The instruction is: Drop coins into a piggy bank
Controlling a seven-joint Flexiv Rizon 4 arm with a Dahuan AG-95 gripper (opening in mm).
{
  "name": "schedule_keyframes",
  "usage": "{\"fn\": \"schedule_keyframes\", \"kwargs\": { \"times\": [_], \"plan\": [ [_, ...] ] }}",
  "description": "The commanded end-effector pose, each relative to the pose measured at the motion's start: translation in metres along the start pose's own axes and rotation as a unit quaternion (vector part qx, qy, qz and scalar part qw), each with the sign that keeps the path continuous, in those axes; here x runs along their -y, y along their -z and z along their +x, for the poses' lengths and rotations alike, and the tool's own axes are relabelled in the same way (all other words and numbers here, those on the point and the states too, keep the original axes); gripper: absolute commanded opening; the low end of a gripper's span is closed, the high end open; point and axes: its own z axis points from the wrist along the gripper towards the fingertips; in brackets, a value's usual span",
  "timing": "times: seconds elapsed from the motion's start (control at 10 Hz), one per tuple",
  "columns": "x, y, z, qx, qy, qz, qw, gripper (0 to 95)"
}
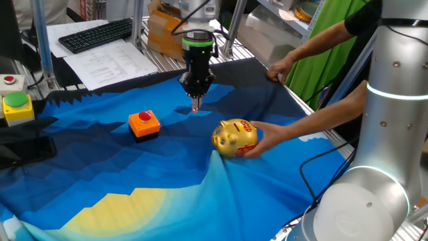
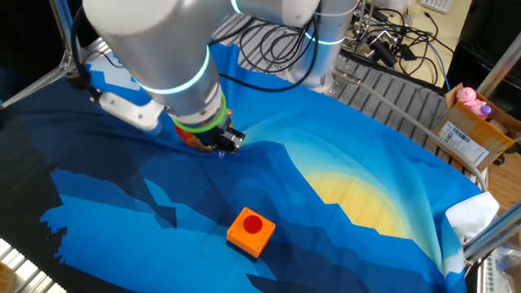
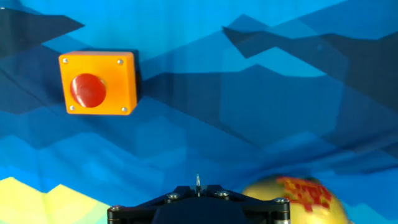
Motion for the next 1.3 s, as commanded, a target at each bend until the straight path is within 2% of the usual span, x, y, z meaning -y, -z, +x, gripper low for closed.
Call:
{"fn": "schedule_keyframes", "kwargs": {
  "times": [0.1, 0.3, 0.4, 0.6, 0.8, 0.9, 1.0, 1.1, 1.2, 1.3],
  "plan": [
    [0.001, -0.001, 0.002, 0.002, 0.002, 0.003, 1.0, 0.0],
    [0.001, -0.001, 0.002, 0.002, 0.002, 0.002, 1.0, 0.0],
    [0.001, -0.001, 0.001, -0.002, 0.007, -0.001, 1.0, 0.0],
    [0.002, 0.0, 0.002, -0.003, 0.02, -0.017, 0.9997, 0.0],
    [0.004, 0.006, 0.004, -0.003, 0.014, -0.012, 0.9998, 0.0],
    [0.005, 0.008, 0.005, -0.005, 0.001, 0.015, 0.9999, 0.0],
    [0.009, 0.011, 0.004, -0.006, 0.004, 0.029, 0.9996, 0.0],
    [0.012, 0.014, 0.003, -0.007, 0.001, 0.031, 0.9995, 0.0],
    [0.016, 0.016, 0.002, -0.008, -0.005, 0.045, 0.9989, 0.0],
    [0.017, 0.017, 0.002, -0.01, -0.005, 0.049, 0.9987, 0.0]
  ]
}}
